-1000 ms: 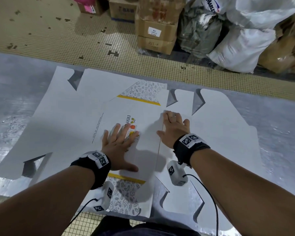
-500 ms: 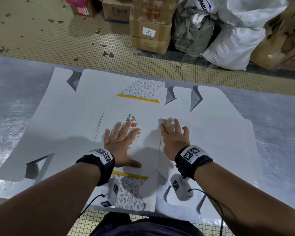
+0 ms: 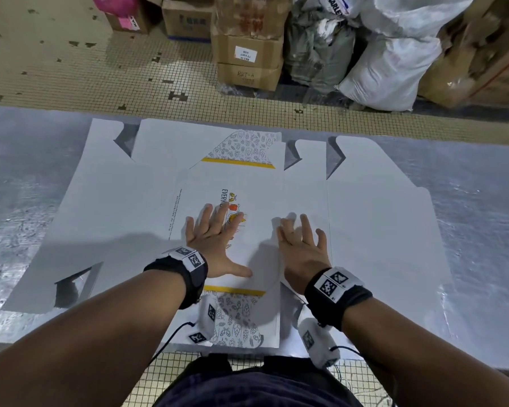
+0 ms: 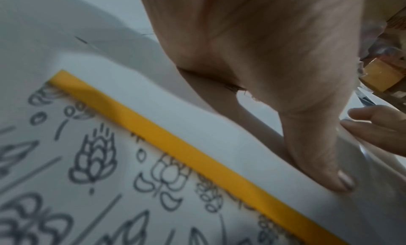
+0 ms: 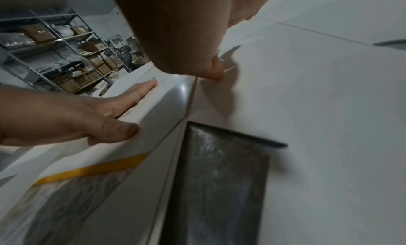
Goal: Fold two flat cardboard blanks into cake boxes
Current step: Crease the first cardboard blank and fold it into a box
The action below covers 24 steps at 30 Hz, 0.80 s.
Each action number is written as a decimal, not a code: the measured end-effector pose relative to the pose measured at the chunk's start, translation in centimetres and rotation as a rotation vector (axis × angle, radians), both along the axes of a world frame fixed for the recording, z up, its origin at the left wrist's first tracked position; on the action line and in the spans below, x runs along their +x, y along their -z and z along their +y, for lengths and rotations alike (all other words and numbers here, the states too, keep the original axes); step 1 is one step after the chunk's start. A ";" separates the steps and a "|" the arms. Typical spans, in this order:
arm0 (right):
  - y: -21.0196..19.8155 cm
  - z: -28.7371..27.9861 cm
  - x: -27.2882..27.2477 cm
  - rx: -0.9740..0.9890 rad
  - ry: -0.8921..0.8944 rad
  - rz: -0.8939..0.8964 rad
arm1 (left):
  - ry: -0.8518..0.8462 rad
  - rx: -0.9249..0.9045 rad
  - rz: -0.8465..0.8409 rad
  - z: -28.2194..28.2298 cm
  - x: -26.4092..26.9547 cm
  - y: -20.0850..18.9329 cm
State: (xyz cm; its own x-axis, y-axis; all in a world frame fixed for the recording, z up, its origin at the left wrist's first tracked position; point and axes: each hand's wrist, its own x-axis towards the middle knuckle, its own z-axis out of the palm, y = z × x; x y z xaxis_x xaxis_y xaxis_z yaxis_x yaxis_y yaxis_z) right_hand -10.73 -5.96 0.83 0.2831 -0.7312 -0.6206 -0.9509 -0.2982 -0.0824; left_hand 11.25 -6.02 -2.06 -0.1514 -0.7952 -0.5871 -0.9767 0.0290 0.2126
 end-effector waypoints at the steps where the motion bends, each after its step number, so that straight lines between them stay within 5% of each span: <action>1: -0.1 0.3 0.0 -0.004 0.008 -0.008 | 0.002 0.007 -0.008 -0.1 0.0 0.0; 14: 1.3 3.5 -1.1 -0.086 0.152 -0.213 | 0.020 0.038 -0.037 -0.3 0.0 0.2; 24: 2.4 5.2 -0.9 -0.129 0.138 -0.168 | 0.025 0.054 -0.060 -0.3 -0.1 -0.1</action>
